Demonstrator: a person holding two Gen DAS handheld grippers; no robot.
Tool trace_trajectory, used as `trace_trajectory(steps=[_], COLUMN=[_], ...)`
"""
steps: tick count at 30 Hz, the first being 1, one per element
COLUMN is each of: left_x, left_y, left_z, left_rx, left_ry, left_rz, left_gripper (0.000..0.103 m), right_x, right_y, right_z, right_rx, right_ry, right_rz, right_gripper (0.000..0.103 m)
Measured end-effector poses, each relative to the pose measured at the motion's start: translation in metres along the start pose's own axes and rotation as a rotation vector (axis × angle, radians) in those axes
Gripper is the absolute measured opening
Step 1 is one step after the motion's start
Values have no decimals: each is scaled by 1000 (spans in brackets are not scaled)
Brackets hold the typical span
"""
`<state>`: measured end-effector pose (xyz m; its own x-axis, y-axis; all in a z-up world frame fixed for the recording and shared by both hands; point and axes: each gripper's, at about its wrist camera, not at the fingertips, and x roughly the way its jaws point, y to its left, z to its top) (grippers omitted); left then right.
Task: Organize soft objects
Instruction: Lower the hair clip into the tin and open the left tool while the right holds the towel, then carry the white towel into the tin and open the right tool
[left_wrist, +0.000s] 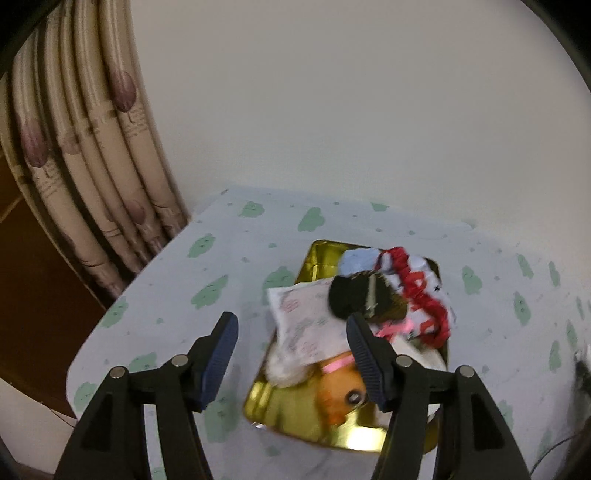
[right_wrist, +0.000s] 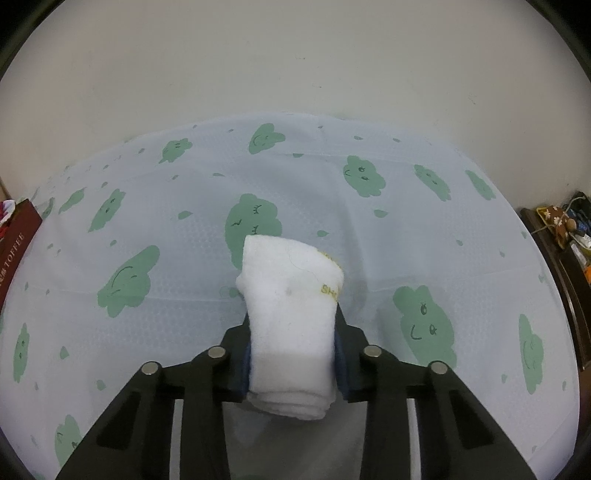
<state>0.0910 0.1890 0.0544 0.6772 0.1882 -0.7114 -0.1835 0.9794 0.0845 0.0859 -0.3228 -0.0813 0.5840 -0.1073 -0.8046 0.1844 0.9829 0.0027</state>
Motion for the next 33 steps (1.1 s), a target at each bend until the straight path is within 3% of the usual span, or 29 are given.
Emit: trace_trajectory(steps=[8, 13, 22, 27, 33], left_x=[-11, -11, -6, 0, 2], left_y=[13, 23, 50, 65, 87], left_z=[-25, -40, -50, -53, -52], left_rx=[32, 13, -34, -50, -129], left_ry=[-34, 0, 12, 24, 35], left_rz=[39, -2, 23, 74, 43], left_gripper=[63, 63, 63, 63, 63], right_x=[-16, -38, -83, -104, -118], right_y=[29, 73, 197, 272, 358], right_z=[11, 24, 44, 46, 37], right_rx=[-14, -83, -235, -323, -479], right_ry=[-5, -15, -47, -40, -56], right_rz=[10, 87, 313, 439, 494], right_gripper=[27, 28, 28, 28, 28])
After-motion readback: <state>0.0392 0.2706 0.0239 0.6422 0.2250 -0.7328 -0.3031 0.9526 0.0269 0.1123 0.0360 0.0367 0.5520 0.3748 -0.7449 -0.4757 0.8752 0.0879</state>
